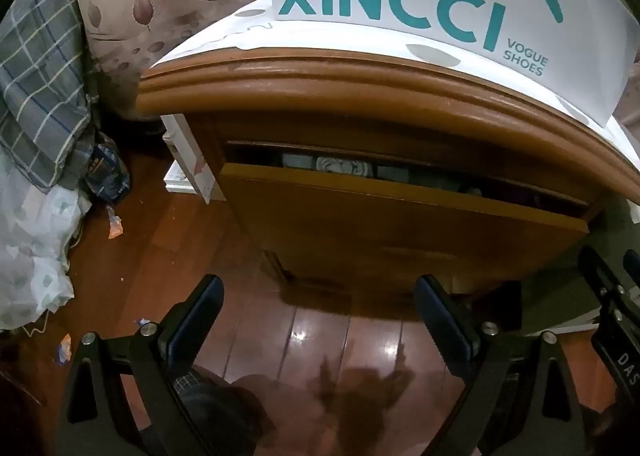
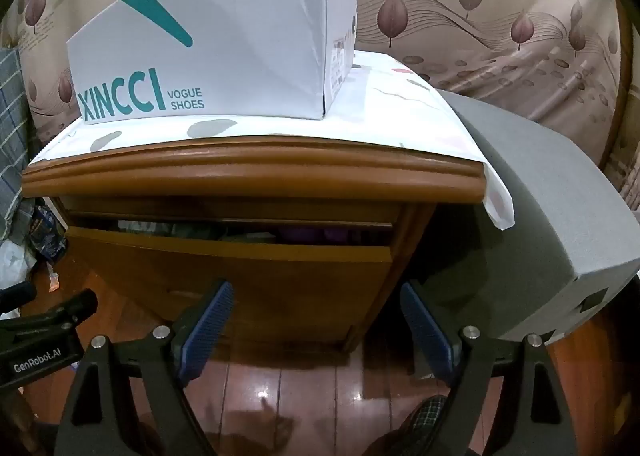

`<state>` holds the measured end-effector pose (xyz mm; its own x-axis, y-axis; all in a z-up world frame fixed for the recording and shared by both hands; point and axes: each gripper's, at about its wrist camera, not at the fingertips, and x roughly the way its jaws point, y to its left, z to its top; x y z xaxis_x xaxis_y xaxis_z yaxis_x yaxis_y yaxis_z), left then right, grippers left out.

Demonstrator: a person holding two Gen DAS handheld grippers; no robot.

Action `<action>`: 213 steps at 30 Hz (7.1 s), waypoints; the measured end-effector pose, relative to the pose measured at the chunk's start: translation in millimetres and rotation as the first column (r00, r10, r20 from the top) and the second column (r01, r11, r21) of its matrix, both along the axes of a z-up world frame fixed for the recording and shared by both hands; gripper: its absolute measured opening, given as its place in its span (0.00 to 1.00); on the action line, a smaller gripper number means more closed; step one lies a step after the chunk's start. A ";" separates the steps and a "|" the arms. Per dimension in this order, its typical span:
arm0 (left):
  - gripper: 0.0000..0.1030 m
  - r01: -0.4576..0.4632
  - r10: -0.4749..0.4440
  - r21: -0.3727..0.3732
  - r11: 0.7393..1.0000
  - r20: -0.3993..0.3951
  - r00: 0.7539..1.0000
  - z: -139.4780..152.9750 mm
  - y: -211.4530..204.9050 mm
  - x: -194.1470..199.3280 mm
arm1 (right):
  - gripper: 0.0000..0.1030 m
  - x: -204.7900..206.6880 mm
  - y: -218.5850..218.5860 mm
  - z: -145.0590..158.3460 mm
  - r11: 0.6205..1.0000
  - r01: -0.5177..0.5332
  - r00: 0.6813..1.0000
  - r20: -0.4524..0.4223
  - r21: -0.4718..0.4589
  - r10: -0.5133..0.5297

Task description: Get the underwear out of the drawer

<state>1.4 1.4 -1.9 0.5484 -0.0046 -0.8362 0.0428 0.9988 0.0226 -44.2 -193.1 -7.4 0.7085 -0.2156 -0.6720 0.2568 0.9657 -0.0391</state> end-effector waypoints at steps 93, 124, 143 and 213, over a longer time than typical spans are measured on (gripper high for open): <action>0.93 -0.012 0.012 -0.020 1.000 -0.017 1.000 -4.4 2.4 0.7 | 0.85 3.5 -5.7 -2.3 1.000 0.007 0.999 -0.036 0.008 -0.007; 0.95 -0.379 0.335 -0.593 0.710 -0.189 0.923 -49.0 55.5 36.6 | 0.85 -9.1 -77.1 28.0 0.971 0.134 0.989 0.032 0.200 -0.144; 1.00 -0.450 0.415 -0.759 0.470 -0.260 0.872 -94.7 60.0 56.3 | 0.85 -8.5 -74.8 28.4 0.967 0.093 0.995 0.017 0.236 -0.100; 1.00 -0.536 0.392 -0.491 0.687 -0.371 0.842 -123.9 87.8 -24.5 | 0.85 -12.4 -86.8 23.7 0.962 0.133 0.991 -0.020 0.240 -0.132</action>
<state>-23.0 89.2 -125.8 0.4120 -0.3000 -0.8604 -0.4982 0.7164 -0.4884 -56.6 -279.9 16.3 0.6818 -0.1396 -0.7181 0.3834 0.9042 0.1883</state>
